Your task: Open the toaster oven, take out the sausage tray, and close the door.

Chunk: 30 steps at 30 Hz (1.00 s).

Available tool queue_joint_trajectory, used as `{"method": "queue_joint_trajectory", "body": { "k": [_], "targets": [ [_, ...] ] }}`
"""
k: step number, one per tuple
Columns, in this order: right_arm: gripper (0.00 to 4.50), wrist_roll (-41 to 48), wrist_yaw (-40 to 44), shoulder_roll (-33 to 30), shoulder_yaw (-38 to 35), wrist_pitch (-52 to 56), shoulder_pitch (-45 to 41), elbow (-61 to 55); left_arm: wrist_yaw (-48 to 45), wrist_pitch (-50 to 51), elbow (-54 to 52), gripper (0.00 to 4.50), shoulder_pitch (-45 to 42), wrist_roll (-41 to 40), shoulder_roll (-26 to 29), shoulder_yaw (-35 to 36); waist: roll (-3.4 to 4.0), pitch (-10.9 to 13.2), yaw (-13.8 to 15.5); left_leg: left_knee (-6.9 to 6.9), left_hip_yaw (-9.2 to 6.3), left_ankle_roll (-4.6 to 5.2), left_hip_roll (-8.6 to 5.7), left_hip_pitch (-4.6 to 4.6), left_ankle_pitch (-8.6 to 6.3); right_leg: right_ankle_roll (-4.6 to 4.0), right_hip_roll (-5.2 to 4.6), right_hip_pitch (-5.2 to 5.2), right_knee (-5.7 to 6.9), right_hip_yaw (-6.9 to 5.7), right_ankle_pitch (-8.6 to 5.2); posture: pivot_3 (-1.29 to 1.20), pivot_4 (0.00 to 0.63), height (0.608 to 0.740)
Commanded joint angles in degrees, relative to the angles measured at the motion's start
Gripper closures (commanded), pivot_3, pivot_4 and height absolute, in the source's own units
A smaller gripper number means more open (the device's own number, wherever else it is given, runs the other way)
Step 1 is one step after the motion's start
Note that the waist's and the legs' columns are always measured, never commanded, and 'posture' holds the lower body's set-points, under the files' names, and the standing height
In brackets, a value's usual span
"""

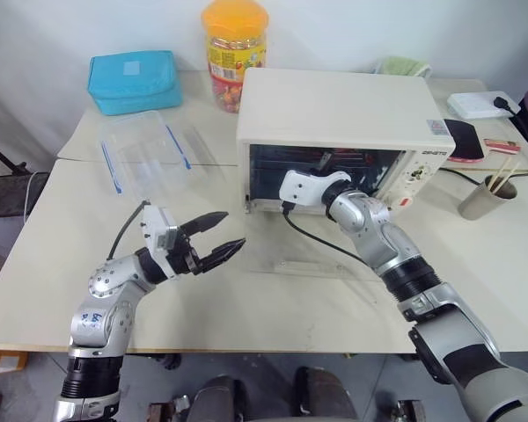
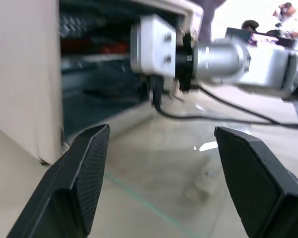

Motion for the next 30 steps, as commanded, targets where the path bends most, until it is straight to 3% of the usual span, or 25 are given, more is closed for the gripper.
{"method": "queue_joint_trajectory", "body": {
  "k": [1, 8, 10, 22, 30],
  "targets": [
    [1.49, -1.37, -2.43, 1.02, 0.78, -2.42, -1.79, 0.27, 0.97, 0.0, -3.58, 0.9, 1.57, -1.53, 0.06, 0.02, 0.0, 0.0, -0.16, -0.01, 0.0, 0.0, 0.0, 0.0, 0.0, 0.0, 0.0, -0.02, 0.0, 0.01, 0.0, 0.0, 0.15, 0.74],
    [3.97, -2.12, -3.81, 1.46, 0.95, -3.74, -2.69, 2.12, 1.48, 0.14, -0.99, 0.9, -1.7, -1.74, -0.24, -1.06, 0.0, 0.0, -0.08, 0.0, 0.01, -0.07, 0.0, 0.0, 0.04, -0.01, 0.01, -0.01, 0.0, 0.03, -0.01, 0.0, 0.15, 0.74],
    [4.44, -2.38, -3.97, 1.42, 0.75, -3.93, -3.09, 2.48, 0.13, -0.57, 1.66, 0.9, -4.32, -1.21, -0.51, -2.18, -0.06, -0.03, -0.07, 0.0, -0.01, -0.1, 0.03, 0.02, 0.06, -0.02, 0.05, 0.01, 0.01, 0.0, -0.01, 0.0, 0.15, 0.74],
    [4.46, -2.12, -1.6, 0.29, -0.41, -6.02, -2.72, -3.14, -1.91, -8.5, 28.27, 0.9, -28.41, 2.91, -6.24, -4.0, -0.09, -0.01, -0.02, -0.11, -0.01, -0.15, 0.03, -0.02, 0.1, -0.02, 0.11, -0.02, -0.07, -0.12, -0.01, 0.0, 0.15, 0.74],
    [4.46, -1.57, 7.02, -3.33, -2.63, -2.7, 9.06, -23.3, -3.23, -9.08, 32.23, 0.9, -31.13, 2.09, -6.03, -2.78, -0.1, -0.01, 0.34, -0.33, -0.12, -0.15, 0.02, -0.02, 0.09, -0.02, 0.09, -0.06, -0.11, -0.32, -0.01, 0.0, 0.15, 0.74]
  ]
}}
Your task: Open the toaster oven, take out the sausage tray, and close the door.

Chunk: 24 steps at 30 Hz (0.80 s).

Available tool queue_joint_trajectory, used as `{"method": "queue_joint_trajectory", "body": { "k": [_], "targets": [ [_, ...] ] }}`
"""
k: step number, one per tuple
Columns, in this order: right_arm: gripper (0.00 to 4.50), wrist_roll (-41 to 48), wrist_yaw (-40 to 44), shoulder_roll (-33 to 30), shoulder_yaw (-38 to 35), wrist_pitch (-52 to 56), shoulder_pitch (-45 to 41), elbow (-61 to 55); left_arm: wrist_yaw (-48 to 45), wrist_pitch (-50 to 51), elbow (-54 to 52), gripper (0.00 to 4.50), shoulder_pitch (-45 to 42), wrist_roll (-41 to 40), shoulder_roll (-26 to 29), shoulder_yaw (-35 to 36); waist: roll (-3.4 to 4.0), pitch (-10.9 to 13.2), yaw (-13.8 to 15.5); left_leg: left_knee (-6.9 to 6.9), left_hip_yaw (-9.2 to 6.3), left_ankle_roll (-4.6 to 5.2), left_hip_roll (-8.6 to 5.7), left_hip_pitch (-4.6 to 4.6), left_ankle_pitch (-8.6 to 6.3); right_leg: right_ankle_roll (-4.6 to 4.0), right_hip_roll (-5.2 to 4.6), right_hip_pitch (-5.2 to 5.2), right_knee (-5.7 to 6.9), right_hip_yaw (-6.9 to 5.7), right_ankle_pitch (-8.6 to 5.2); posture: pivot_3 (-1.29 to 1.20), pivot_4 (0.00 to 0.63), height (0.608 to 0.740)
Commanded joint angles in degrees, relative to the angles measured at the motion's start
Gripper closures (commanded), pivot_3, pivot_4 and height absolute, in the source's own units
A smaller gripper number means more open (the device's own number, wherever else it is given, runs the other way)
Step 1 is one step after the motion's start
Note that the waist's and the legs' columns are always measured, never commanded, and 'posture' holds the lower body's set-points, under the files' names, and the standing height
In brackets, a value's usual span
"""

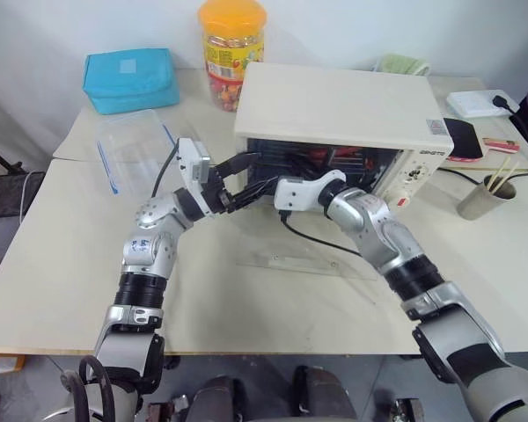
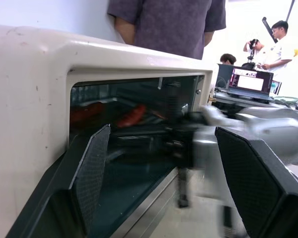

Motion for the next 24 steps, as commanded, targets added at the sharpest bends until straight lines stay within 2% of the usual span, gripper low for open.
{"method": "queue_joint_trajectory", "body": {
  "k": [1, 9, 12, 20, 21, 24],
  "targets": [
    [4.46, 2.56, 2.45, -0.77, -2.92, 0.98, 4.33, -11.58, 0.1, -0.36, 0.02, 0.9, -0.8, -0.65, 0.73, 2.15, -0.01, 0.0, 0.1, 0.0, 0.01, 0.0, -0.01, -0.01, 0.0, 0.0, -0.01, 0.0, -0.02, 0.0, 0.0, 0.0, 0.15, 0.74],
    [4.46, 2.41, 9.89, -5.12, -7.33, 3.96, 20.37, -32.46, 0.2, 4.01, -1.14, 0.9, 0.6, -2.7, 1.73, 3.55, -0.03, 0.02, 1.62, 0.08, -0.02, 0.01, -0.09, -0.03, 0.01, 0.0, -0.07, 0.08, -0.1, 0.01, 0.0, 0.0, 0.15, 0.74],
    [4.46, 3.74, 11.33, -8.93, -9.34, 0.97, 26.17, -37.38, 0.03, 7.54, -1.9, 0.9, 1.26, -3.44, 2.52, 3.82, -0.03, 0.02, 2.08, 0.21, -0.05, 0.02, -0.09, -0.04, 0.01, 0.0, -0.07, 0.15, -0.09, -0.01, 0.0, 0.0, 0.15, 0.74],
    [4.46, 5.61, 14.02, -13.18, -13.96, -0.95, 34.95, -44.57, -0.67, 16.07, -6.71, 0.9, 4.31, -5.82, 4.42, 4.56, -0.06, 0.04, 2.21, 0.26, -0.08, 0.02, -0.08, -0.05, 0.01, 0.0, -0.07, 0.17, -0.1, -0.04, 0.0, 0.0, 0.15, 0.74],
    [4.46, 5.72, 14.18, -13.38, -14.33, -1.09, 35.78, -45.35, 0.19, 18.29, -8.09, 0.9, 4.97, -6.41, 4.82, 4.66, -0.08, 0.05, 2.25, 0.27, -0.08, 0.02, -0.08, -0.05, 0.01, 0.0, -0.06, 0.17, -0.09, -0.04, 0.0, 0.0, 0.15, 0.74],
    [4.46, 5.66, 14.53, -13.9, -15.15, -2.1, 38.27, -47.22, 3.24, 33.1, -15.27, 0.9, 8.01, -12.34, 7.79, 5.33, -0.08, 0.05, 2.25, 0.31, -0.09, 0.01, -0.05, -0.06, 0.01, 0.0, -0.06, 0.17, -0.08, -0.03, 0.0, 0.0, 0.15, 0.74]
  ]
}}
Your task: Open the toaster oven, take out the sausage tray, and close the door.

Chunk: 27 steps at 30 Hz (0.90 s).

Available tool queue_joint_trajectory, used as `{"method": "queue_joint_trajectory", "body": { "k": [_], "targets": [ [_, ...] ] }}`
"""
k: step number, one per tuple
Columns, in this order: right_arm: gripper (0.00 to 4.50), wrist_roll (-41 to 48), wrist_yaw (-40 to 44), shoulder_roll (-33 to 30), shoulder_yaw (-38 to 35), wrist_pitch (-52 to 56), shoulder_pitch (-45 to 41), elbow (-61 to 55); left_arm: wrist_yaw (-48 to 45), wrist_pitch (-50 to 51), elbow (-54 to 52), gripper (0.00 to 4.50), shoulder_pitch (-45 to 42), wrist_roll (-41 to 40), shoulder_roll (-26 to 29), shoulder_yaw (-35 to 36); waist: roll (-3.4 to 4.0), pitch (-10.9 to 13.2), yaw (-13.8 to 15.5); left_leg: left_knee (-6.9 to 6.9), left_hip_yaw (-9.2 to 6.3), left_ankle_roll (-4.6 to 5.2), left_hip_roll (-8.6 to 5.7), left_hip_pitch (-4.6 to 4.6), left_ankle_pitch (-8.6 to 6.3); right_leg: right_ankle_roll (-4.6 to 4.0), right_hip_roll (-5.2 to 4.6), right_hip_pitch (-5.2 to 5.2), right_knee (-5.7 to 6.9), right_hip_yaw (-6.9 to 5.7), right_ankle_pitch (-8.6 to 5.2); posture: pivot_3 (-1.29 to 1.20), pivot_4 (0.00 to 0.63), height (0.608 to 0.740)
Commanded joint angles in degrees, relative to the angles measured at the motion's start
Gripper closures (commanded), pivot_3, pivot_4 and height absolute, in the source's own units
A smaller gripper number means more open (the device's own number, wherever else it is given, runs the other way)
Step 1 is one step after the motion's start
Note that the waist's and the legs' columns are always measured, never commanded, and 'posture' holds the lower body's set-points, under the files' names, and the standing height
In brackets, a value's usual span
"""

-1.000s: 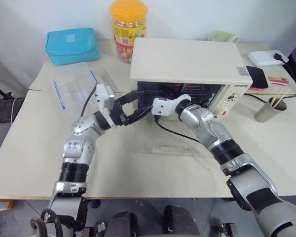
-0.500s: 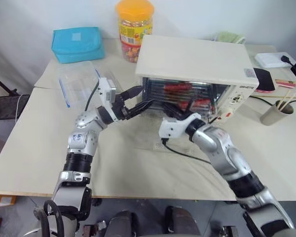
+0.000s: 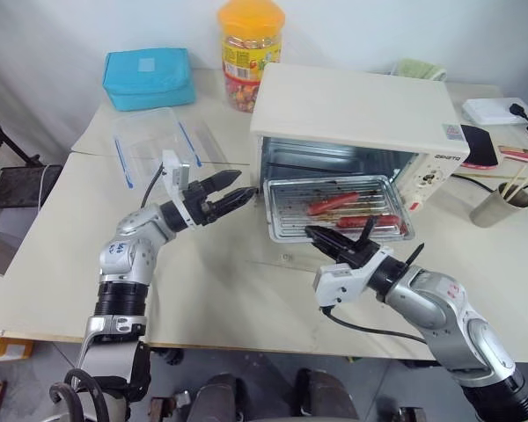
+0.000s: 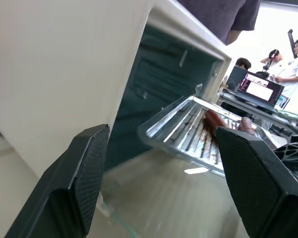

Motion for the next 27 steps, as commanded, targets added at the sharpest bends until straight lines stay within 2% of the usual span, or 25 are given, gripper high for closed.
{"method": "queue_joint_trajectory", "body": {
  "k": [1, 4, 8, 15, 18, 19, 21, 25, 27],
  "targets": [
    [4.46, 0.62, -0.15, -1.06, -3.5, -1.27, 2.22, -3.99, 3.84, 17.35, -9.85, 0.9, 2.47, -8.78, 3.46, 1.88, -0.01, 0.0, 0.0, 0.01, 0.0, 0.0, 0.0, 0.0, 0.0, 0.0, 0.0, 0.0, 0.0, 0.01, 0.0, 0.0, 0.15, 0.74],
    [4.46, 1.23, -0.36, -1.63, -3.97, -3.46, 3.27, -4.28, 10.79, 35.32, -12.18, 0.9, 2.52, -17.65, 5.44, 5.91, -0.02, 0.02, -0.06, 0.02, -0.08, 0.0, 0.0, 0.0, 0.0, 0.0, -0.02, 0.01, 0.04, 0.02, 0.0, 0.0, 0.15, 0.74],
    [4.46, 1.8, -0.35, -1.41, -3.01, -6.51, 1.95, -2.8, 19.37, 48.81, -12.07, 0.9, 1.23, -24.94, 3.08, 10.66, -0.02, 0.02, -0.12, 0.14, -0.18, 0.0, 0.02, 0.01, 0.0, 0.0, -0.04, 0.1, 0.07, -0.02, 0.0, 0.0, 0.15, 0.74],
    [4.46, 4.37, 0.83, -0.83, 0.51, -11.49, -3.84, 1.91, 31.85, 58.66, -8.73, 0.9, -2.82, -29.52, -4.49, 18.31, -0.03, 0.02, -0.53, 0.2, -0.31, -0.04, 0.02, 0.13, 0.02, -0.02, 0.0, 0.29, 0.07, -0.08, -0.01, 0.0, 0.15, 0.74],
    [4.46, 5.37, 1.23, -0.74, 1.5, -13.43, -6.35, 4.44, 34.05, 61.75, -7.19, 0.9, -4.81, -31.0, -6.06, 20.71, -0.06, 0.04, -0.54, 0.22, -0.32, -0.07, 0.01, 0.14, 0.04, -0.02, -0.01, 0.37, 0.02, -0.11, -0.01, 0.0, 0.15, 0.74],
    [4.46, 5.58, 1.35, -0.69, 1.87, -14.1, -7.24, 5.16, 34.91, 62.46, -6.97, 1.29, -5.19, -31.15, -6.44, 21.43, -0.05, 0.04, -0.56, 0.22, -0.34, -0.07, 0.01, 0.22, 0.03, -0.02, -0.01, 0.43, 0.03, -0.12, -0.01, 0.0, 0.15, 0.74],
    [4.46, 5.86, 1.44, -0.41, 2.26, -14.6, -8.33, 6.13, 36.08, 63.57, -6.32, 1.73, -5.59, -31.85, -6.63, 22.21, -0.05, 0.03, -0.56, 0.19, -0.36, -0.07, 0.01, 0.22, 0.04, -0.02, -0.01, 0.44, 0.01, -0.14, -0.01, 0.0, 0.15, 0.74],
    [4.46, 6.09, 1.73, -0.02, 2.59, -15.39, -9.22, 7.29, 38.67, 64.21, -5.48, 3.03, -5.13, -34.18, -6.31, 22.06, -0.05, 0.04, -0.46, 0.17, -0.4, -0.08, 0.0, 0.23, 0.04, -0.02, -0.01, 0.46, 0.0, -0.14, -0.01, 0.0, 0.15, 0.74],
    [4.46, 6.3, 1.91, 0.13, 2.69, -15.56, -9.29, 7.43, 41.04, 64.21, -4.52, 3.54, -5.04, -35.63, -6.73, 22.7, -0.05, 0.03, -0.47, 0.17, -0.44, -0.08, -0.02, 0.24, 0.04, -0.02, -0.02, 0.49, -0.02, -0.13, -0.01, 0.0, 0.15, 0.74]
  ]
}}
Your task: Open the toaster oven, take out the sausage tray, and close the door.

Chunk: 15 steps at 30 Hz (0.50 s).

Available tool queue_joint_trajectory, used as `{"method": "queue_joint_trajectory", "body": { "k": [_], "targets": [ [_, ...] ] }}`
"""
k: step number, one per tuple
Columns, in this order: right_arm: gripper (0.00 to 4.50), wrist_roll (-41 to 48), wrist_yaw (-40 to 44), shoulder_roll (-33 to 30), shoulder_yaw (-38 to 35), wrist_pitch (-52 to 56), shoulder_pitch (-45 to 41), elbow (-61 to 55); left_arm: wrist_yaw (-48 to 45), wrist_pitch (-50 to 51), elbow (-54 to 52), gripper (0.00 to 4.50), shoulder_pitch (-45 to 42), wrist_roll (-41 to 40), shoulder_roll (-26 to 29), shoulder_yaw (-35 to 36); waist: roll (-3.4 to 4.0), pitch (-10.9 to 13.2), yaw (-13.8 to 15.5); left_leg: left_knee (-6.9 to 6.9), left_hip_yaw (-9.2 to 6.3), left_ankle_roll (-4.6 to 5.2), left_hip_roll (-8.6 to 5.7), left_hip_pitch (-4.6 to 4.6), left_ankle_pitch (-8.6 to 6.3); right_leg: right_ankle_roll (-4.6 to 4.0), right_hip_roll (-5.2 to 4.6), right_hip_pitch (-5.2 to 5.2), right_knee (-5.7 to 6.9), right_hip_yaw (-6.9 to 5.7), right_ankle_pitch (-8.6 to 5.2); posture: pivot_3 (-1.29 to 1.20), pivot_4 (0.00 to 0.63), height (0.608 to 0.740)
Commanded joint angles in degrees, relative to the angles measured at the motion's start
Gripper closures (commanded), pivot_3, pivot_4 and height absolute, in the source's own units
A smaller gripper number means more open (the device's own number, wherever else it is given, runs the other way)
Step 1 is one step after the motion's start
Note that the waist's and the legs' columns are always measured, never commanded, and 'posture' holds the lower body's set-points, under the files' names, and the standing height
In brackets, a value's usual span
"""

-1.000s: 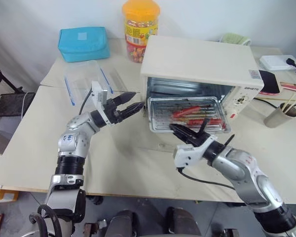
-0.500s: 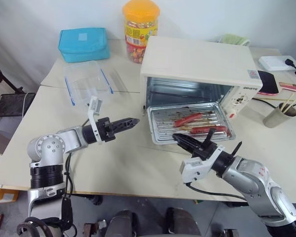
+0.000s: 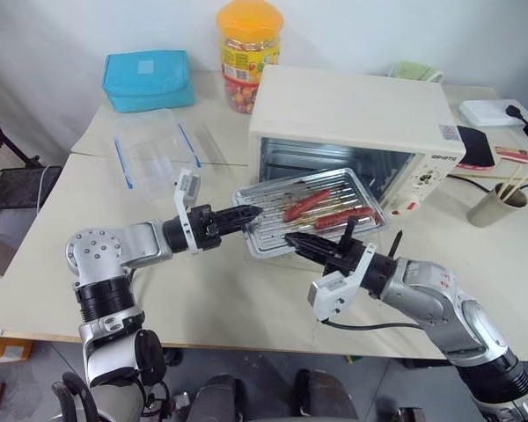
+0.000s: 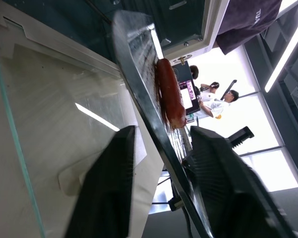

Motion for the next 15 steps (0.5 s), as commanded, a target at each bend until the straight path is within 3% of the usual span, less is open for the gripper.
{"method": "queue_joint_trajectory", "body": {
  "k": [1, 3, 9, 15],
  "targets": [
    [4.46, 2.1, 0.16, 0.49, 0.1, -1.82, -0.88, -0.76, 3.96, 0.31, 1.22, 3.84, -0.31, -4.08, -0.49, 1.59, 0.0, 0.0, -0.02, 0.0, -0.01, 0.0, 0.0, 0.0, 0.0, 0.0, 0.0, 0.02, -0.02, -0.01, 0.0, 0.0, 0.15, 0.74],
    [4.46, 3.02, 0.89, 0.31, 0.52, -2.55, -0.68, -0.45, 8.19, 0.31, 3.37, 4.25, -0.7, -5.93, -2.03, 3.51, 0.0, 0.0, -0.03, 0.0, -0.03, 0.0, 0.01, 0.01, 0.0, 0.0, 0.0, 0.02, -0.01, -0.02, 0.0, 0.0, 0.15, 0.74],
    [4.46, 9.52, 2.27, 1.53, -1.11, -1.65, 0.28, 0.27, 17.73, 0.31, 8.67, 4.45, 0.08, -16.42, -2.98, 4.61, -0.01, 0.0, -0.05, -0.01, -0.08, 0.0, 0.0, 0.09, 0.0, 0.0, 0.0, 0.15, -0.06, -0.03, 0.0, 0.0, 0.15, 0.74],
    [2.59, 15.09, 4.73, -0.91, -2.88, -4.22, 1.25, -0.29, 27.98, -3.29, 12.96, 4.46, 1.13, -28.37, 0.52, 3.47, -0.01, 0.01, -0.07, 0.01, -0.16, -0.01, 0.0, 0.16, 0.0, 0.0, 0.0, 0.26, -0.07, -0.04, 0.0, 0.0, 0.15, 0.74]
  ]
}}
